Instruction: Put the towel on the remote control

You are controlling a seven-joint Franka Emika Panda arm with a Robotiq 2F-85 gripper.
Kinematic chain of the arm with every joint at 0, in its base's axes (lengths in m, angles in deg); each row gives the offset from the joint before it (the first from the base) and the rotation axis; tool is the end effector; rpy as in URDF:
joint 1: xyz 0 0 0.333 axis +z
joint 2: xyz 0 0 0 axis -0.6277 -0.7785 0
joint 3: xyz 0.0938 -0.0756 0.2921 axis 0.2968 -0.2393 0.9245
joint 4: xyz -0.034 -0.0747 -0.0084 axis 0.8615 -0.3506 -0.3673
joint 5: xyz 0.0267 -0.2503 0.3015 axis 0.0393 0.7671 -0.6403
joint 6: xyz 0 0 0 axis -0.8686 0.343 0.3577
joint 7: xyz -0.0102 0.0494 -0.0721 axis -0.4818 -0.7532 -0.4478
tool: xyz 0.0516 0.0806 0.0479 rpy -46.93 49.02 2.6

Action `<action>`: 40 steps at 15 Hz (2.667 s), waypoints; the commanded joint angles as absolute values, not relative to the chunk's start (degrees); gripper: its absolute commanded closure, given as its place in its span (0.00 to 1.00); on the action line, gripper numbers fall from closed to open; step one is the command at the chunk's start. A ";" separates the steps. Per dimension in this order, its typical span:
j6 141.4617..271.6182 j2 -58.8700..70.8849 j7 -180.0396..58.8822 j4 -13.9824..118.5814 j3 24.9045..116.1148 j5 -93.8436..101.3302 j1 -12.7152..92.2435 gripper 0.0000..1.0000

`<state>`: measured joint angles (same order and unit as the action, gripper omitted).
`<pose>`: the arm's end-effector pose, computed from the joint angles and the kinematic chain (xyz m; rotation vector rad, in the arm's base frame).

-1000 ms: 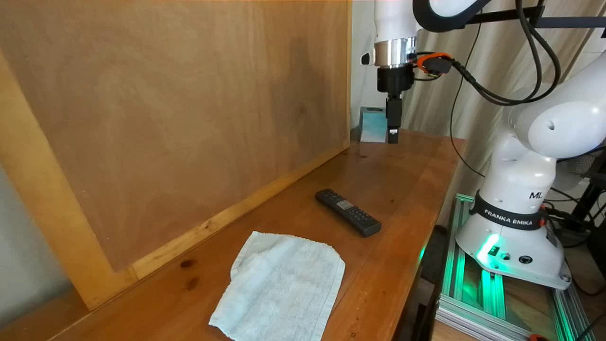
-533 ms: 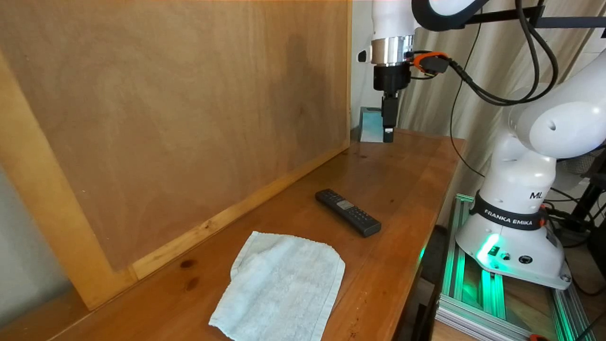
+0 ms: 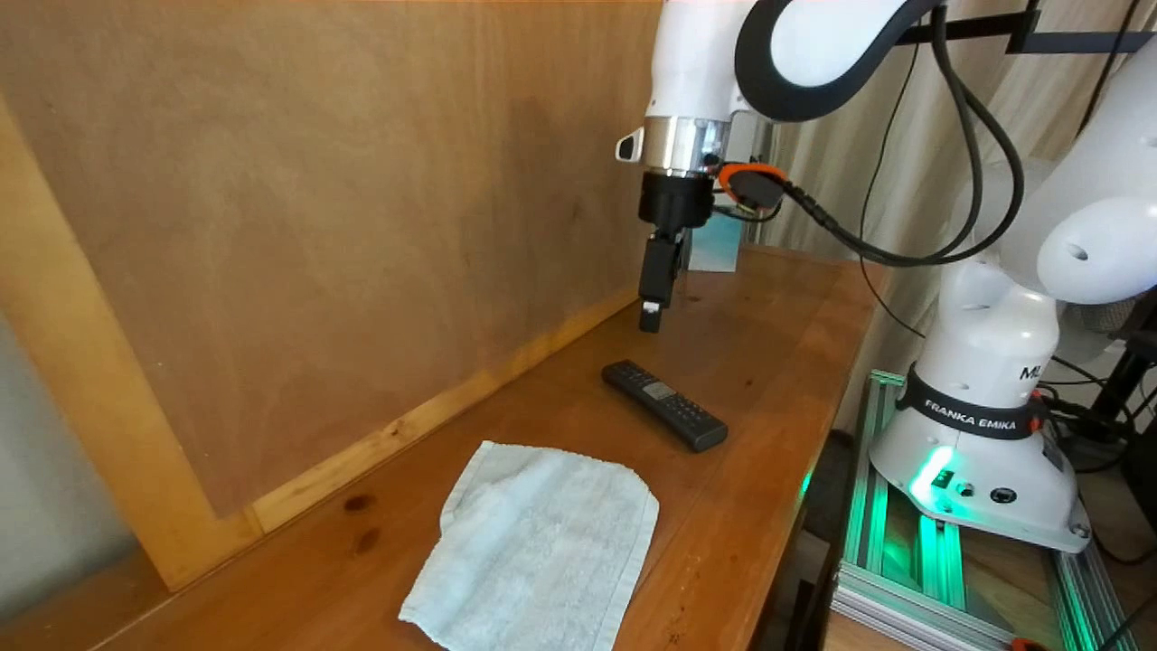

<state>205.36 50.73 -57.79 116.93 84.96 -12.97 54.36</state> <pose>0.3335 0.1619 0.3716 -3.0076 -0.3698 -0.0850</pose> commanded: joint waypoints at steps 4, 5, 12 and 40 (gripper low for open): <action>217.65 41.62 -55.21 115.12 85.11 -17.58 58.01 0.00; 218.52 40.44 -54.82 114.53 85.27 -17.61 58.26 0.00; 219.51 38.30 -53.14 112.80 84.93 -19.78 59.33 0.00; 238.63 13.19 -22.25 102.10 90.70 -62.48 64.46 0.00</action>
